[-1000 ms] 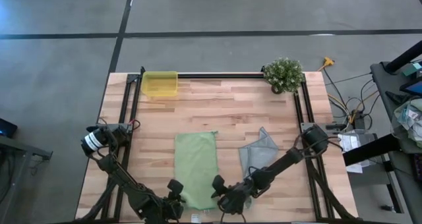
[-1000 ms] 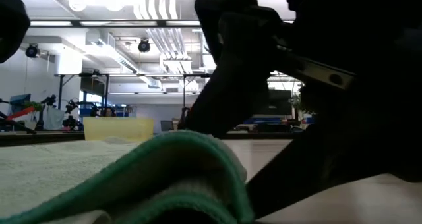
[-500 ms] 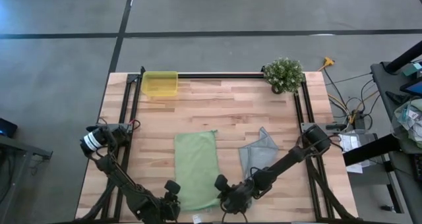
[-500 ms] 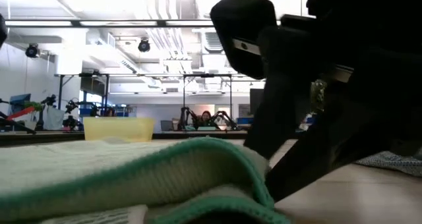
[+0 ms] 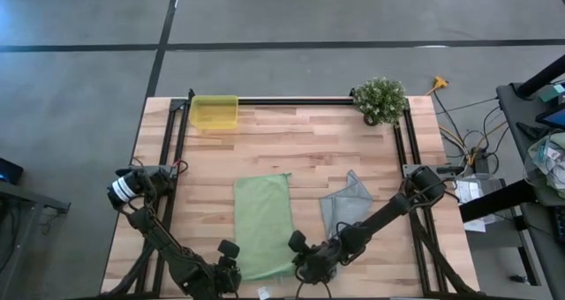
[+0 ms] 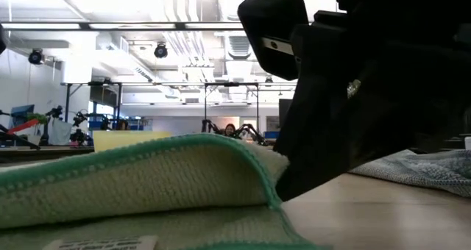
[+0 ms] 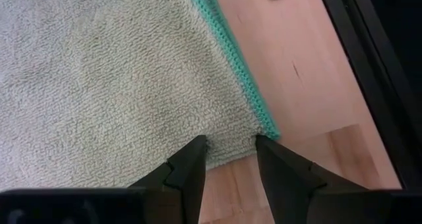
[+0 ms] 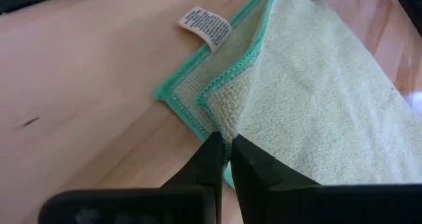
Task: Roll microfiber towels into tight, uniform cylinder then place into a basket
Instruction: Roll the green towel
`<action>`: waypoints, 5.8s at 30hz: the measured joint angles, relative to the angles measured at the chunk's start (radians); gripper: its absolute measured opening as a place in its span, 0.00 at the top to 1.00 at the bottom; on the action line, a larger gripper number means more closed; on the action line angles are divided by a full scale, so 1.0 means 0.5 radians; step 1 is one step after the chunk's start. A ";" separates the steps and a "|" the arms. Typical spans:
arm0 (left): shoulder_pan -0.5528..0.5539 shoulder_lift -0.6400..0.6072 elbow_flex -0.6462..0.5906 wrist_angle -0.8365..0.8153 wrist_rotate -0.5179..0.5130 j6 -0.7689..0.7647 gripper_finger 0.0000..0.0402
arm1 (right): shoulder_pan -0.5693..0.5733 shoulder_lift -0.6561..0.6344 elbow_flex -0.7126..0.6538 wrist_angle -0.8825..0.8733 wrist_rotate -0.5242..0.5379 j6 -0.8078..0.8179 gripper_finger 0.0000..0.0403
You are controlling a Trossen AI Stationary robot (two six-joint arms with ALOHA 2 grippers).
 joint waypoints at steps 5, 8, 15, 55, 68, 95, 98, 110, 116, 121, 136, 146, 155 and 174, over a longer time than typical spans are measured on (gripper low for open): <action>-0.002 -0.008 0.003 0.001 0.007 0.000 0.70 | 0.000 0.000 0.000 0.005 -0.005 0.007 0.95; -0.002 -0.017 0.003 0.008 0.016 0.000 0.70 | 0.000 0.002 -0.001 0.008 -0.079 0.007 0.95; -0.002 -0.018 0.002 0.009 0.016 -0.001 0.70 | 0.000 0.048 -0.002 0.025 -0.165 -0.007 0.90; -0.053 -0.090 0.025 -0.032 -0.017 0.011 0.70 | -0.114 -0.005 -0.013 0.287 -0.196 0.173 0.97; -0.069 -0.098 -0.007 0.080 -0.100 0.001 0.70 | -0.151 -0.069 -0.020 0.287 -0.202 0.314 0.97; -0.134 0.180 0.008 0.305 -0.607 0.876 0.60 | -0.150 -0.192 -0.068 0.160 -0.203 0.395 0.97; -0.134 0.200 0.031 0.291 -0.663 0.947 0.60 | -0.150 -0.234 -0.092 0.154 -0.203 0.415 0.97; -0.119 0.205 0.010 0.332 -0.734 0.951 0.60 | -0.141 -0.265 -0.113 0.152 -0.203 0.442 0.97; -0.088 0.203 -0.027 0.434 -0.736 0.943 0.60 | -0.140 -0.265 -0.113 0.153 -0.203 0.453 0.97; -0.075 0.206 -0.027 0.504 -0.751 0.941 0.60 | -0.139 -0.263 -0.116 0.142 -0.203 0.462 0.97; -0.078 0.212 -0.018 0.570 -0.767 0.652 0.97 | -0.025 -0.260 -0.156 0.072 -0.211 0.571 0.97; -0.089 0.212 0.145 0.575 -0.771 0.522 1.00 | 0.103 -0.260 -0.156 0.067 -0.211 0.629 0.97; -0.097 0.143 0.258 0.361 -0.875 0.574 1.00 | 0.144 -0.309 -0.156 0.042 -0.186 0.538 0.97; -0.011 0.053 0.058 -0.356 -1.274 0.207 1.00 | -0.120 -0.439 -0.277 -0.140 0.359 0.387 0.97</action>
